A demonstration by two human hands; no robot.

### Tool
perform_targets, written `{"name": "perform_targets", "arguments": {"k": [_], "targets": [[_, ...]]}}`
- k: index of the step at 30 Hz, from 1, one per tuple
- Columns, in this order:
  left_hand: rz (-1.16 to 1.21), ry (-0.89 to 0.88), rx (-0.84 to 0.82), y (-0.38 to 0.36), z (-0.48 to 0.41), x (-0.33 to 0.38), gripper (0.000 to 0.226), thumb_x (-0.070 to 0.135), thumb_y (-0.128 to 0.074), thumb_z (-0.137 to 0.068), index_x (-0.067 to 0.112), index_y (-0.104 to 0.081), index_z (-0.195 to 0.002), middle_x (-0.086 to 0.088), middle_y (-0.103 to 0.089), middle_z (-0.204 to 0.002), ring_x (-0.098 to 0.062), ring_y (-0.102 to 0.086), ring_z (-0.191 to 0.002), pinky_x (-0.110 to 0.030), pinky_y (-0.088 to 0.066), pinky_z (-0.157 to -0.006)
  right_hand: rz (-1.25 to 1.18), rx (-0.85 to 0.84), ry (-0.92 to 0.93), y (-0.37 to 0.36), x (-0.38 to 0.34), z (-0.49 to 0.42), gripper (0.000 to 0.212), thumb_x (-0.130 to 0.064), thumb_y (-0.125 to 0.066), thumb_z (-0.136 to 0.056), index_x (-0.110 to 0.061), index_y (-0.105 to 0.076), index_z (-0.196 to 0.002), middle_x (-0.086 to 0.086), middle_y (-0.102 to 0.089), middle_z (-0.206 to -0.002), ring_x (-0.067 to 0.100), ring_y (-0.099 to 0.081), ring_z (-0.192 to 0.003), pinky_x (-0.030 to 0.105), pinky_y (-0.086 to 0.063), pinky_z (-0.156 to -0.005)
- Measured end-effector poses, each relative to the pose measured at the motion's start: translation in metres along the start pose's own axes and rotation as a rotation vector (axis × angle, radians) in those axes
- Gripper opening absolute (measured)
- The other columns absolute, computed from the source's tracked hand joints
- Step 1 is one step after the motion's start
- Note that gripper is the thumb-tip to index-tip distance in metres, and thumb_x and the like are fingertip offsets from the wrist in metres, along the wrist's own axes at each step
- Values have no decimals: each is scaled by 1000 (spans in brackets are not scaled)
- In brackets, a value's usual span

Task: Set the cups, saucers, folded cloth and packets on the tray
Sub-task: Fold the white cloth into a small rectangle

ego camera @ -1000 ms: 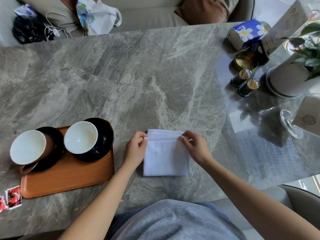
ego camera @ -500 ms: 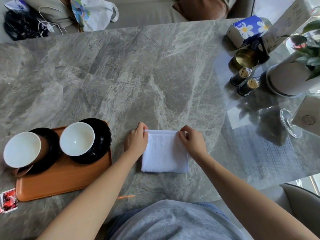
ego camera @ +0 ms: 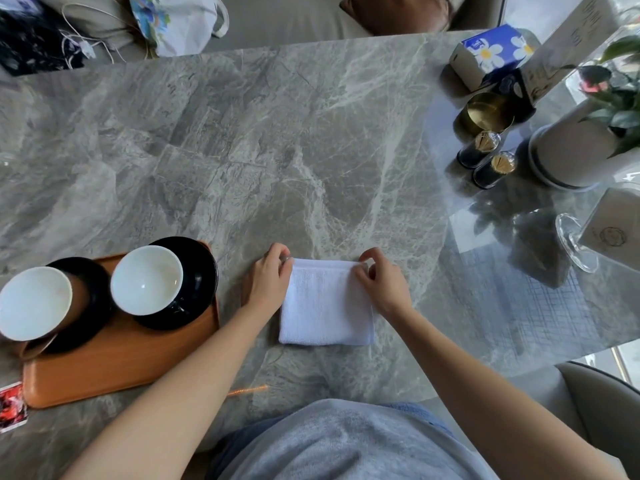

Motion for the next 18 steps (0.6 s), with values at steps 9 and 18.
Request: {"name": "perform_targets", "arguments": {"k": [9, 18], "targets": [[-640, -612, -65, -33, 69, 34, 58, 41, -37, -86, 9, -49, -133, -8, -48, -143, -23, -43, -133, -47, -26, -112, 509, -70, 610, -32, -54, 61, 59, -25, -54, -87, -11, -37, -142, 12, -35, -151, 31, -30, -140, 50, -24, -114], [-839, -474, -226, -49, 62, 16, 69, 50, -32, -86, 13, -34, -144, -4, -23, -156, -23, -20, -143, -53, -26, -112, 538, -173, 621, -67, -26, 58, 60, -37, -29, -99, -11, -13, -150, 4, -5, -158, 21, -2, -147, 48, -8, -120]]}}
Point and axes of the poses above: each hand's wrist, its own z-axis away from the middle knuckle, its own y-axis out of the back of the hand, x = y × z, the point moved 7 cm from there along -z, towards the middle knuckle
